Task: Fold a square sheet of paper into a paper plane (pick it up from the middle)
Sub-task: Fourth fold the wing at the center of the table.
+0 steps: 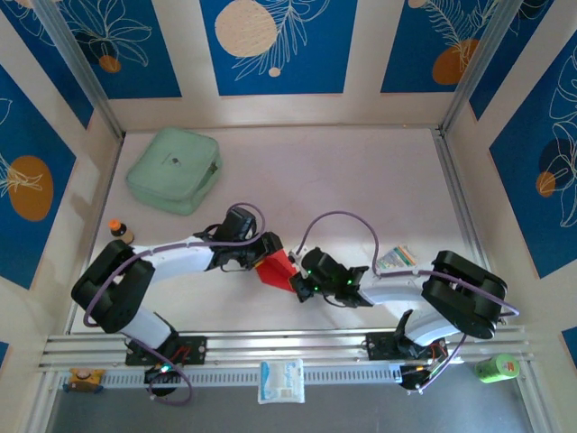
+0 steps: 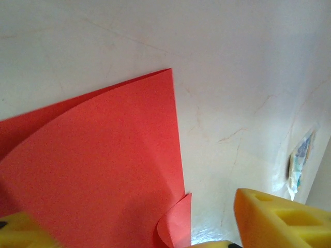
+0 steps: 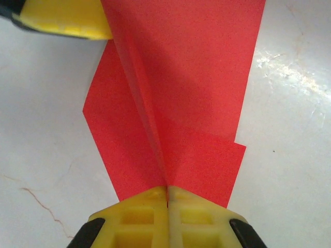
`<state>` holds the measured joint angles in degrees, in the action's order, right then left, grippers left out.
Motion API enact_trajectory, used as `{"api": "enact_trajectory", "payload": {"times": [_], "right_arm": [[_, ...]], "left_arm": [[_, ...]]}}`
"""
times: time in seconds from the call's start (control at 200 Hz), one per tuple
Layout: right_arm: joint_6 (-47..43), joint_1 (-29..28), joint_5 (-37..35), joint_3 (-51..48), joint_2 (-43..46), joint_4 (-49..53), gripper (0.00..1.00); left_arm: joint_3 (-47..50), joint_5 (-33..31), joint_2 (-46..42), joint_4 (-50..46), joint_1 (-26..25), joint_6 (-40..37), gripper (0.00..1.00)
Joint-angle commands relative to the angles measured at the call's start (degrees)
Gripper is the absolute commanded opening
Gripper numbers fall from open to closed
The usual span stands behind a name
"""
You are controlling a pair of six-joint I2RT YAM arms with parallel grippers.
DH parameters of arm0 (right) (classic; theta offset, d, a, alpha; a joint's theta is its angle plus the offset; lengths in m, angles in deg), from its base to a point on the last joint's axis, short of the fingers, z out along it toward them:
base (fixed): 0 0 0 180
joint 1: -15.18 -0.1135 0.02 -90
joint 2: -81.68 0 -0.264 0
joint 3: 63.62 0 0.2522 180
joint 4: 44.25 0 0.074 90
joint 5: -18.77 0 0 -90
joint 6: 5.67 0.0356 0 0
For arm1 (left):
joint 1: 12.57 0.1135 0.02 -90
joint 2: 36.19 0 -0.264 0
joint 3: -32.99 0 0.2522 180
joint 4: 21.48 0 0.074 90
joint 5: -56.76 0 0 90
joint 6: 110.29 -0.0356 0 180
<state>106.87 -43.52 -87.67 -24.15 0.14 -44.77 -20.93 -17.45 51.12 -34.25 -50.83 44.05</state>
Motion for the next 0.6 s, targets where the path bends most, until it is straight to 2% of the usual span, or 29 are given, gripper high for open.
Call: {"api": "enact_trajectory", "payload": {"times": [0.0, 0.23, 0.45, 0.54, 0.595], "right_arm": [[-5.6, -2.0, -6.8, 1.7, 0.4, 0.9, 0.06], [-9.1, -6.3, -14.2, 1.4, -0.1, 0.1, 0.13], [-10.8, -8.4, -16.3, 0.8, -0.3, -0.2, 0.2], [-11.2, -9.0, -17.7, 0.7, -0.5, 0.1, 0.22], [-11.3, -9.4, -18.9, 1.0, -0.9, 0.6, 0.26]], "left_arm": [[-1.5, 0.3, 0.7, -1.7, 0.6, 0.6, 0.59], [-0.4, 0.7, 0.0, -1.5, 0.7, 1.4, 0.34], [0.7, 0.5, -0.7, -0.9, 0.8, 2.2, 0.07], [0.8, 1.0, -0.8, -0.3, 0.8, 2.5, 0.03], [0.7, 1.2, -0.7, -0.1, 0.7, 2.6, 0.02]]}}
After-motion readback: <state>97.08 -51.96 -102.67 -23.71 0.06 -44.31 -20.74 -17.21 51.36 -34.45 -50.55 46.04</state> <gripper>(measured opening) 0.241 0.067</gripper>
